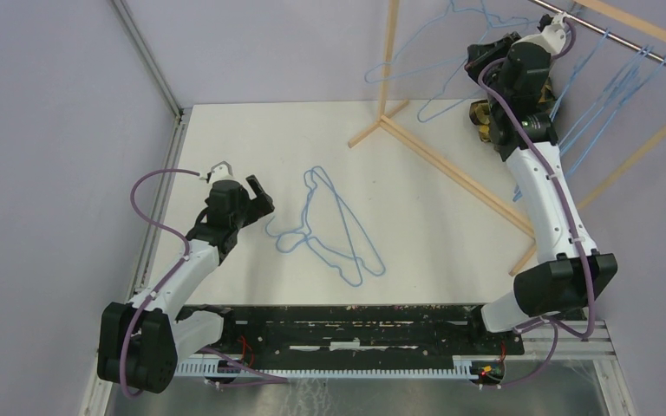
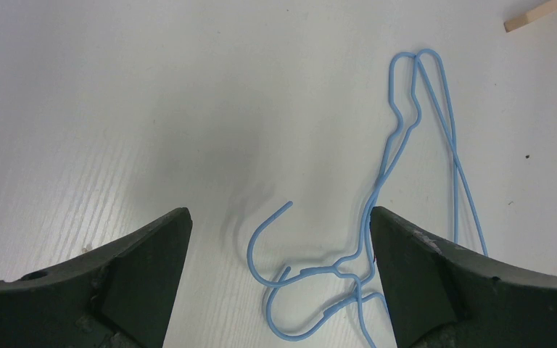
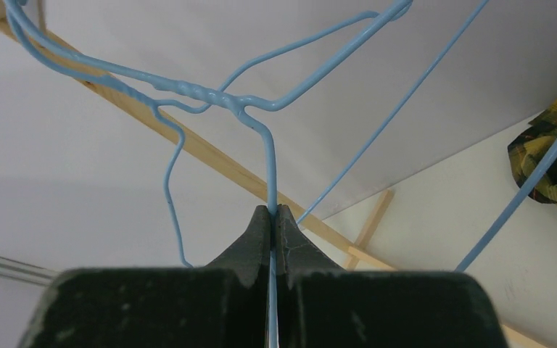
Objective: Organize the hangers
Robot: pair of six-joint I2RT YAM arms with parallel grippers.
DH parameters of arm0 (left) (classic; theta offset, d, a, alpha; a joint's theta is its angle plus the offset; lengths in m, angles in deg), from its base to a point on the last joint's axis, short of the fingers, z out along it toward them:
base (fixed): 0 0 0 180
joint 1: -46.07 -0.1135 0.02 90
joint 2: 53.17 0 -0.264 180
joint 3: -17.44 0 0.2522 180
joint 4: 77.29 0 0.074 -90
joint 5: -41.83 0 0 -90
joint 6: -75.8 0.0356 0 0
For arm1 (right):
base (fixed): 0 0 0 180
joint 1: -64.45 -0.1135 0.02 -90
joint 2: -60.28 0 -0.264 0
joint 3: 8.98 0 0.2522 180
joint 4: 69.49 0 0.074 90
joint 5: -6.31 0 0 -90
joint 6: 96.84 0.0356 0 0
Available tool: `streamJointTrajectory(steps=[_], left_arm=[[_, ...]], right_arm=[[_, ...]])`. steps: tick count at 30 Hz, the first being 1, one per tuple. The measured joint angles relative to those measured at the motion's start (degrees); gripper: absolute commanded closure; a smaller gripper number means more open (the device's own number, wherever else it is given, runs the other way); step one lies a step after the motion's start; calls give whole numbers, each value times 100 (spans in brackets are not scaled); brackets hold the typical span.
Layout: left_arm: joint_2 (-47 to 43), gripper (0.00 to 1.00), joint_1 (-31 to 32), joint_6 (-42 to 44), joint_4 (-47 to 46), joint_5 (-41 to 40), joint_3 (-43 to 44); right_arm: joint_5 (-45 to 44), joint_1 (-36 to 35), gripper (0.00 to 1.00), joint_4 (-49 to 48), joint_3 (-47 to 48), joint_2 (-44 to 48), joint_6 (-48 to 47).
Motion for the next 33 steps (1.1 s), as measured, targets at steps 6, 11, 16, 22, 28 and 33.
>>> streamJointTrajectory(steps=[6,11,16,22,28,33], left_arm=[[0,0,0,0,2,-2,0],[11,0,0,0,2,-9,0],[24,0,0,0,2,-24,0],[24,0,0,0,2,-28,0],[24,0,0,0,4,-31,0],[24,0,0,0,4,-33,0]], right_arm=[[111,96,99,-50,96,-236,87],[313,90,99,-24,487,-610,144],[457,-13,99,-11,719,-911,166],[391,-376,99,251,1248,-1259,61],[157,-848,99,452,1801,-1635,-125],[105,-994,99,605,2245,-1982,-201]])
